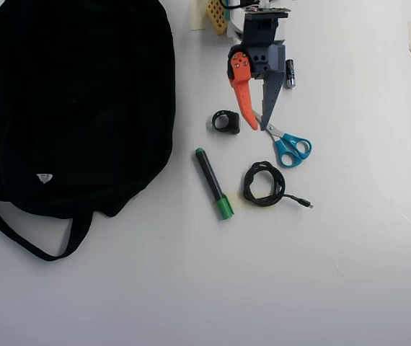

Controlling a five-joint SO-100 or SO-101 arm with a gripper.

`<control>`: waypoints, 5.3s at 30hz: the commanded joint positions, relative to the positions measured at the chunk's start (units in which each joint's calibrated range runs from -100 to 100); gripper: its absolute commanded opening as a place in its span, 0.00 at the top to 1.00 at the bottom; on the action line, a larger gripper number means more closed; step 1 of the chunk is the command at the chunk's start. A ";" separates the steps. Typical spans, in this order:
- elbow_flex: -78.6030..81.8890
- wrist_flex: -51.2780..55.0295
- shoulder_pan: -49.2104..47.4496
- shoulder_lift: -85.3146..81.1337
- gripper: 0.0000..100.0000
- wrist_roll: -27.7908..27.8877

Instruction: Put the cable into the black bag

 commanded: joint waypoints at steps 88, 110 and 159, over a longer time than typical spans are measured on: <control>-65.98 65.93 0.92 42.22 0.98 -0.57; -68.86 78.68 0.69 42.30 0.98 -1.98; -70.02 76.10 -11.65 48.94 0.97 -6.54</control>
